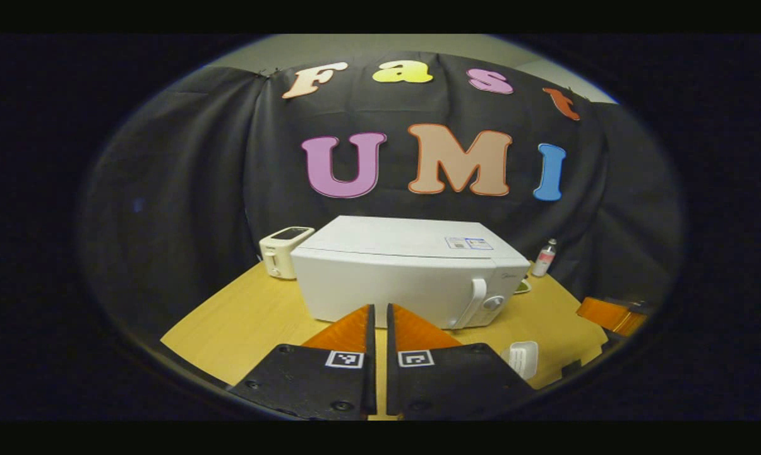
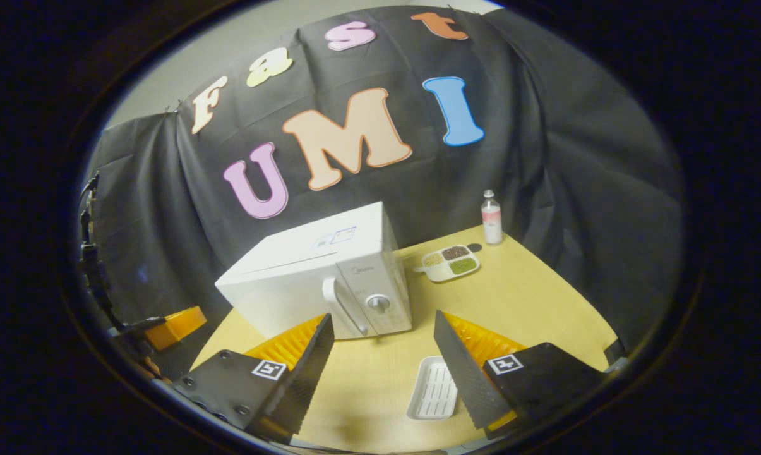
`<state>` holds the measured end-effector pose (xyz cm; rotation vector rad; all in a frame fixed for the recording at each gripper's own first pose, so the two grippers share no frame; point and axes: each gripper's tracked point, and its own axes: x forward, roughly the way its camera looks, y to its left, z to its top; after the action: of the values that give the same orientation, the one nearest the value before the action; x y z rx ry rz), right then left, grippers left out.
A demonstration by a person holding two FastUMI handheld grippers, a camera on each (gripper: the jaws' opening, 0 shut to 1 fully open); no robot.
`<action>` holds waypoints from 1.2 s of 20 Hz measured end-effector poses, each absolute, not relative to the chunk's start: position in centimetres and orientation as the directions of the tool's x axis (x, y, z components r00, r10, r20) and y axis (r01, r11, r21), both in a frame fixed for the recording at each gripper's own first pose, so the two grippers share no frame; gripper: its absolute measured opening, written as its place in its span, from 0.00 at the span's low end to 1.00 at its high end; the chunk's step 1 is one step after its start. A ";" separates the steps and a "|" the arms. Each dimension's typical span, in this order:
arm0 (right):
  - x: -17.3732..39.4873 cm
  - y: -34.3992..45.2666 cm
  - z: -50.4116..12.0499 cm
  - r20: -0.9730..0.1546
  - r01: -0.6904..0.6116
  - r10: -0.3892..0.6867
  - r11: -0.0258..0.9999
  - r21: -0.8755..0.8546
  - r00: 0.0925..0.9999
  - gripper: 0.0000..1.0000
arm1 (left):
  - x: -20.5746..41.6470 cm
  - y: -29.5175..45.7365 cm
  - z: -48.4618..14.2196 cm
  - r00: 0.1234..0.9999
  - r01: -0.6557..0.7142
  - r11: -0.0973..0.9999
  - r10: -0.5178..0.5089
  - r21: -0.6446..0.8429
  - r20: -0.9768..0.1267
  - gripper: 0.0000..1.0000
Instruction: Open the microwave oven with the left hand, put the food in, and close the microwave oven.
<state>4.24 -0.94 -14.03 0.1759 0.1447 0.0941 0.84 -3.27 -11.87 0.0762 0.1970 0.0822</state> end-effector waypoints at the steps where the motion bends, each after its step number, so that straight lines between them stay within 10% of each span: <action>1: 3.9 -0.6 -13.6 -0.131 -0.094 0.118 0.980 0.176 0.984 0.91 | 0.1 -2.8 -11.5 0.978 -0.085 0.993 0.099 0.083 -0.184 0.06; 6: 3.3 0.0 -11.6 -0.083 -0.134 0.145 0.982 0.130 0.986 0.91 | -2.6 -1.2 -10.1 0.979 -0.127 0.988 0.138 0.086 -0.147 0.08; 10: 2.8 0.5 -11.0 -0.067 -0.148 0.155 0.983 0.108 0.986 0.91 | -4.1 -0.6 -9.9 0.979 -0.151 0.986 0.160 0.075 -0.124 0.96; 24: 0.3 -0.2 -10.3 -0.035 -0.142 0.142 0.990 0.018 0.989 0.99 | -5.8 0.0 -9.7 0.975 -0.181 0.979 0.192 0.095 -0.114 0.96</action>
<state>0.27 -0.23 -10.25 0.0151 0.0360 0.1426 -5.79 0.05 -9.69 0.0845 0.1230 0.1883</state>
